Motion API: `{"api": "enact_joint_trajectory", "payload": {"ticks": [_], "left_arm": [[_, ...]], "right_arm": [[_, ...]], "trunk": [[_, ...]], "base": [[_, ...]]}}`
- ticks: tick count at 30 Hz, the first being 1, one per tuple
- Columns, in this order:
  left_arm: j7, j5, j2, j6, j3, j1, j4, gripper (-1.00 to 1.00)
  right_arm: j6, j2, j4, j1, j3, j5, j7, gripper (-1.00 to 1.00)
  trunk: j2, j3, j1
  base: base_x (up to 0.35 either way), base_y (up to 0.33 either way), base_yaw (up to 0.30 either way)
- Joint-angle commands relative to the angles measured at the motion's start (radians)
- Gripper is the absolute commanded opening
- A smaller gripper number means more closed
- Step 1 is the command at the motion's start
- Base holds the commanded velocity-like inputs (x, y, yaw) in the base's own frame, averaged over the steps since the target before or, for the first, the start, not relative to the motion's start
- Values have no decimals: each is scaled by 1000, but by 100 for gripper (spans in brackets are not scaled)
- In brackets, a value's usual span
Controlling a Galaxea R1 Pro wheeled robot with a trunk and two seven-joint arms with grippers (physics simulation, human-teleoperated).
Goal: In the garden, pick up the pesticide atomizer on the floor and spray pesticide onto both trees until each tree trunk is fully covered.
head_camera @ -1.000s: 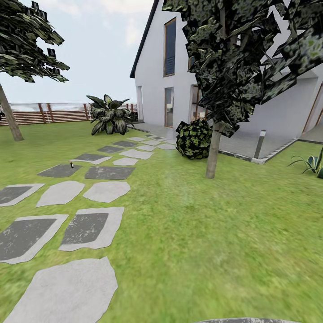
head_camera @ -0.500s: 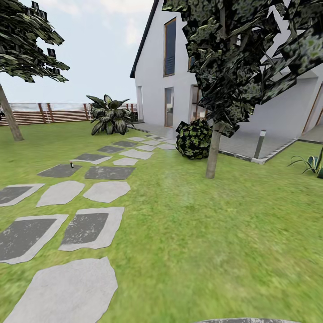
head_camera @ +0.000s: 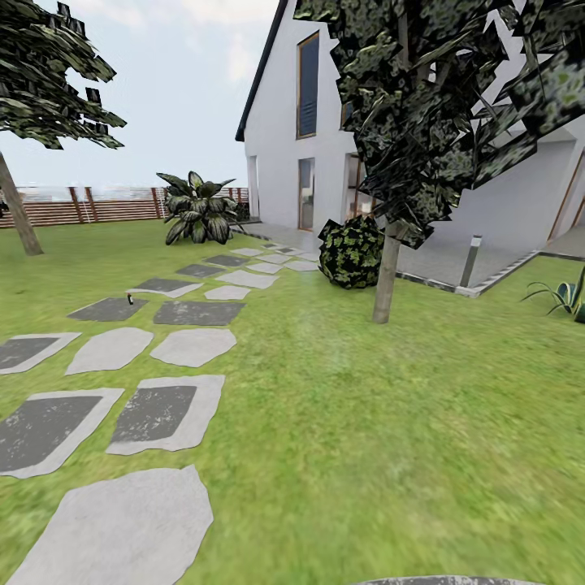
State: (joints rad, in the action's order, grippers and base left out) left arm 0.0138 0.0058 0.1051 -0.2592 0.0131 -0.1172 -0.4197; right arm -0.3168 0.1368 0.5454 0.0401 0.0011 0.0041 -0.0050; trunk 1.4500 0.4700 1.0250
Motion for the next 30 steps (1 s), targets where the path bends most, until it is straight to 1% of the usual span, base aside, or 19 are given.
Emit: {"api": "enact_joint_trajectory", "payload": {"ticks": [1,4,5,8,11,15,18,22,25,30], "left_arm": [[0,3,0,0,1,3,1,100],[0,24,2,0,15,5,2,100],[-2,54,4,0,45,5,3,100],[-3,69,5,0,63,5,5,100],[-3,69,5,0,66,5,7,100],[-2,66,0,1,66,4,8,100],[-2,65,1,1,67,4,10,100],[-2,66,3,2,68,4,11,100],[-1,67,4,2,69,4,12,100],[-1,66,3,2,70,4,12,100]], "right_arm": [[0,-1,-2,0,0,0,-1,100],[-1,-2,-3,0,-1,0,-1,100],[-1,-2,-5,0,-1,1,-1,100],[-1,-3,-2,0,-2,-1,-1,100],[0,-4,18,1,-1,-2,-1,100],[1,-5,84,1,-1,-3,-1,100],[2,-6,92,1,-1,-3,-1,100],[0,-10,84,1,3,1,-1,100],[-1,-11,37,1,1,1,-1,100],[-7,-11,5,0,0,1,-1,100]], "trunk": [[0,0,0],[0,1,0],[0,2,0],[0,5,0],[0,8,0],[28,25,15],[49,38,27],[77,55,42],[98,68,54],[133,90,73]], "base": [[0,0,5],[0,0,103],[0,0,202],[0,0,219],[0,0,226],[0,0,216],[0,0,209],[0,0,205],[0,0,195],[0,0,186]]}}
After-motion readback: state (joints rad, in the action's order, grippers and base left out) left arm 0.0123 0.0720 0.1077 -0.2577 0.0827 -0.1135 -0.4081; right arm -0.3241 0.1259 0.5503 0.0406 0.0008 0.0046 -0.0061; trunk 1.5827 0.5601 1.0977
